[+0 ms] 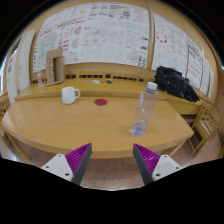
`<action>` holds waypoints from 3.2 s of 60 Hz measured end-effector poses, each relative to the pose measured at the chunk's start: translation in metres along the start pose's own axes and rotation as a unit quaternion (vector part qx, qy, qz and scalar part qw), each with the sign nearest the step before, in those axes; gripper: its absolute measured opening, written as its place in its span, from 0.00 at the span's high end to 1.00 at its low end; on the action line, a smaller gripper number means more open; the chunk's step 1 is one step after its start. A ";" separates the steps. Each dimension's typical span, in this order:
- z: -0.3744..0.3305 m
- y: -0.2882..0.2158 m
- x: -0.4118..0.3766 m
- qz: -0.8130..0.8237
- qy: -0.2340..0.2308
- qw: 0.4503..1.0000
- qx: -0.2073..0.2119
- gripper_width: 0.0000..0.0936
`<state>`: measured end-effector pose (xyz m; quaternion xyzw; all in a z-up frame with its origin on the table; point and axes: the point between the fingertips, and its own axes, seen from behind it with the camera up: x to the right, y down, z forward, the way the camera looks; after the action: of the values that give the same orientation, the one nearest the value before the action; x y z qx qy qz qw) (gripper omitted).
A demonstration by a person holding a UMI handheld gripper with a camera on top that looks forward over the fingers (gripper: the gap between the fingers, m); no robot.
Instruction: Pour water
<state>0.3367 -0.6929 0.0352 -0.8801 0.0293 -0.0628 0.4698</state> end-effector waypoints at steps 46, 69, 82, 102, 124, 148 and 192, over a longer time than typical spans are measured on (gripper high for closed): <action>0.181 -0.098 0.128 0.016 -0.005 0.990 0.142 0.61; 0.160 -0.140 0.128 -0.034 0.071 0.987 0.140 0.66; 0.129 -0.263 0.124 -0.156 0.203 0.952 0.168 0.66; 0.151 -0.449 -0.014 -0.534 0.341 0.751 0.186 0.66; 0.288 -0.391 -0.180 -0.867 0.270 0.398 0.126 0.66; 0.283 -0.391 -0.199 -0.833 0.236 0.480 0.140 0.66; 0.289 -0.383 -0.079 -0.037 -0.074 0.979 0.185 0.66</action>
<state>0.2951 -0.2329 0.1872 -0.7805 -0.0505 -0.0189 0.6228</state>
